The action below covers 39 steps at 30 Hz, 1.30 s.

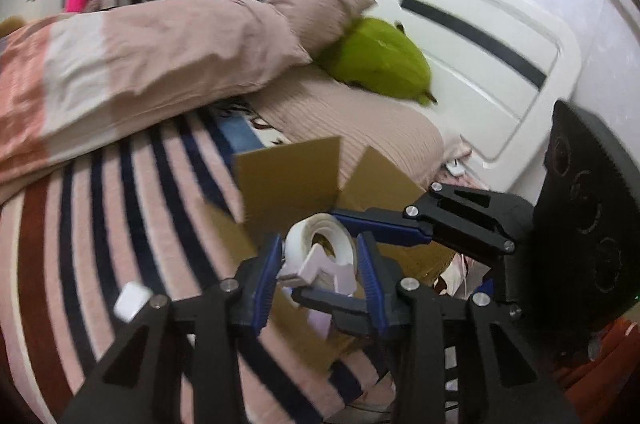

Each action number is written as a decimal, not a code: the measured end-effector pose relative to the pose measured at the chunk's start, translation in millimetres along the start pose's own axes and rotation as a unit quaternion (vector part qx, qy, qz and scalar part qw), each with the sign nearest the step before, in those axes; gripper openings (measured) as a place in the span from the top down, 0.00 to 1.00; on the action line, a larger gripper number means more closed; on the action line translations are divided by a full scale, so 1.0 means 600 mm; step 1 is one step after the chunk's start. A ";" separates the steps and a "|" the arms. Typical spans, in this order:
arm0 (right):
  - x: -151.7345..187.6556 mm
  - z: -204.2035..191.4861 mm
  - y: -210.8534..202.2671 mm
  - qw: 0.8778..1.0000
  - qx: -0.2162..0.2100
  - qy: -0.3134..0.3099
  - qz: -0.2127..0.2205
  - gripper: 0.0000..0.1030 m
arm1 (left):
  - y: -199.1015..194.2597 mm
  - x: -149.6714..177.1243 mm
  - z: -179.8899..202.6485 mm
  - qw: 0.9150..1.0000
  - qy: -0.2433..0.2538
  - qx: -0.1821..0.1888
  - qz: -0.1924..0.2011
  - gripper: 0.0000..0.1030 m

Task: Organize rigid objects
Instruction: 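Lower the tape roll into the cardboard box and open the right tool, then move the right tool back over the white earbud case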

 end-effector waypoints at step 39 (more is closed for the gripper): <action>0.013 0.017 0.010 0.997 0.009 0.041 -0.065 0.39 | -0.101 -0.007 -0.088 0.996 -0.013 -0.056 0.075 0.20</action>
Point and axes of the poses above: each gripper's, at about its wrist camera, not at the fingertips, and y roughly the way its jaws point, z to its right, x to its underside, the point moved 8 cm from there along y, roughly the way its jaws point, and after that the axes turned 12 degrees about -y, right-handed, at the moved point
